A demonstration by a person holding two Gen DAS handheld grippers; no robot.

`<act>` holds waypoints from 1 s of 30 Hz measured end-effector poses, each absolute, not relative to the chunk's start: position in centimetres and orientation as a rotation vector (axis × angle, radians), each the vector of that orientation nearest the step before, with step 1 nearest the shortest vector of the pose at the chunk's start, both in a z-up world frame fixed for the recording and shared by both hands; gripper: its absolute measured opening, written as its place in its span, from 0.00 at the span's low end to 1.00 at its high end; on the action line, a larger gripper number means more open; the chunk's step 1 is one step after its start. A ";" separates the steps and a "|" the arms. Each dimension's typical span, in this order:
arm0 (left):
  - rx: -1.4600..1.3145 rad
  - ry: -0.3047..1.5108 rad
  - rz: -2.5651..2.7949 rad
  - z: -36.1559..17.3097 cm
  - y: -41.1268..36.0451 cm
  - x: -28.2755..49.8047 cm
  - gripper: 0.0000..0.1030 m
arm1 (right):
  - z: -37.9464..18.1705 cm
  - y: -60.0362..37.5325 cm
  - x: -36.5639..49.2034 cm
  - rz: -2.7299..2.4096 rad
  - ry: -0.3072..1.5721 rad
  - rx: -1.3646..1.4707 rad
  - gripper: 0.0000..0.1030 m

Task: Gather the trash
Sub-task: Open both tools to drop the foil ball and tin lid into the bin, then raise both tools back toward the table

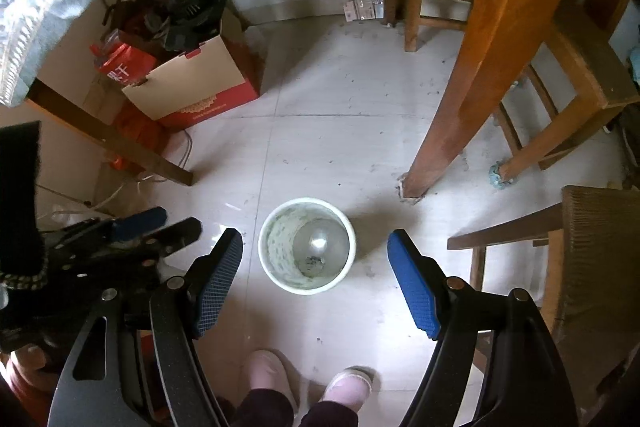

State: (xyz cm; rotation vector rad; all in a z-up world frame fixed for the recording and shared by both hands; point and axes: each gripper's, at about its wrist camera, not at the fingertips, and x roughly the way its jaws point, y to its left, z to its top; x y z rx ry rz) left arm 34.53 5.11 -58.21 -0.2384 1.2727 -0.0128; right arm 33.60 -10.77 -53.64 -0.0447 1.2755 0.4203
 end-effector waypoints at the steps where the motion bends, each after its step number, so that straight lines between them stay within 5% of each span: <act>1: -0.237 1.272 -0.015 -57.6 5.1 34.5 0.42 | -53.1 -10.7 33.5 0.422 1.276 -0.044 0.70; 30: -0.159 0.976 -0.023 -23.8 7.8 28.7 0.43 | -23.0 -9.1 29.5 0.435 0.977 -0.067 0.70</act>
